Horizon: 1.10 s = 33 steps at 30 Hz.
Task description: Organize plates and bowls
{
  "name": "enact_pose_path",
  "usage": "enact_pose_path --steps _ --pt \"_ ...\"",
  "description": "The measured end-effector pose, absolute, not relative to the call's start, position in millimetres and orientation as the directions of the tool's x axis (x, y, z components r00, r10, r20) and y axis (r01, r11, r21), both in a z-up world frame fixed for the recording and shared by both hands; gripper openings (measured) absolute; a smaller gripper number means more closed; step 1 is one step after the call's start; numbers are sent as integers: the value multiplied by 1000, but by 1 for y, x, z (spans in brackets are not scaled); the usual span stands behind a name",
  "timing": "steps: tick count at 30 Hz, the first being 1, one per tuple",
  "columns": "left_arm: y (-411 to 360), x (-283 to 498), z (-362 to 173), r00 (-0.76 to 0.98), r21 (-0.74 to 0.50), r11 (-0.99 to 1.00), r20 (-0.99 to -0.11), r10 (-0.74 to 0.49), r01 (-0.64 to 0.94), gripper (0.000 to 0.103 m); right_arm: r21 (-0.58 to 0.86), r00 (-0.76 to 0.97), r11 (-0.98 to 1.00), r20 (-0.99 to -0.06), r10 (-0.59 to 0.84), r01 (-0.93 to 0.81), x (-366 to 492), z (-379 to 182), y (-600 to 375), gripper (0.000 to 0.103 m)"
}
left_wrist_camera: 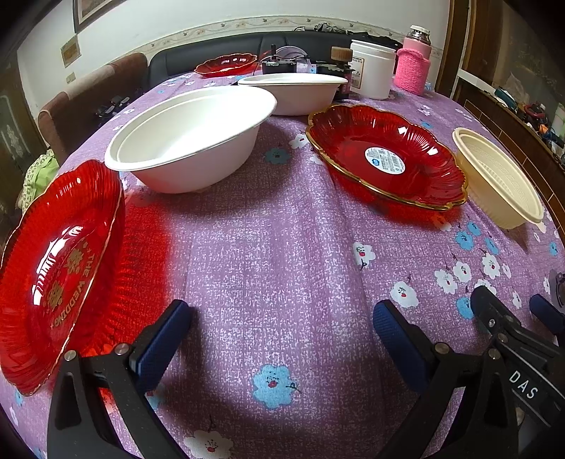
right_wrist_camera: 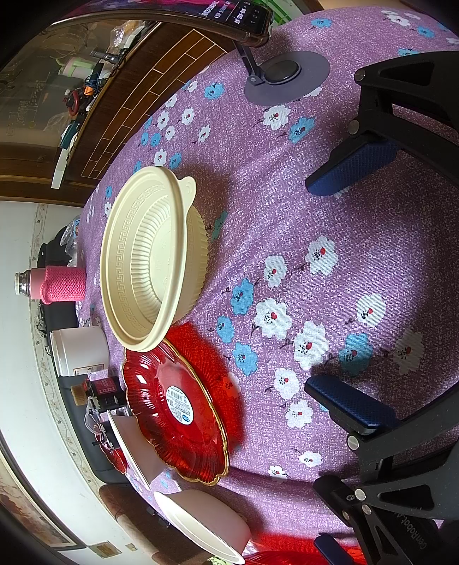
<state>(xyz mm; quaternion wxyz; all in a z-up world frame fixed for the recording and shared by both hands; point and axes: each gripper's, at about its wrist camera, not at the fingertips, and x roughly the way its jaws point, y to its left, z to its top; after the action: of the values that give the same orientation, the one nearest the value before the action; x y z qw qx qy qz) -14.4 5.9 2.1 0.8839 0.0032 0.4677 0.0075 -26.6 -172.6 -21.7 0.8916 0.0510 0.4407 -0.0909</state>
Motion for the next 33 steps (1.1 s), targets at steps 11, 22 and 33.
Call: enact_pose_path --steps 11,22,33 --pt "6 -15 2 563 11 1000 -826 15 -11 103 11 595 978 -795 -117 207 -27 -22 -173 102" --pt "6 -15 2 564 11 1000 -826 15 -11 103 10 595 978 -795 -117 207 -27 -22 -172 102" --pt "5 -24 2 587 9 1000 -809 12 -7 103 10 595 978 -795 -117 207 -26 -22 -172 102"
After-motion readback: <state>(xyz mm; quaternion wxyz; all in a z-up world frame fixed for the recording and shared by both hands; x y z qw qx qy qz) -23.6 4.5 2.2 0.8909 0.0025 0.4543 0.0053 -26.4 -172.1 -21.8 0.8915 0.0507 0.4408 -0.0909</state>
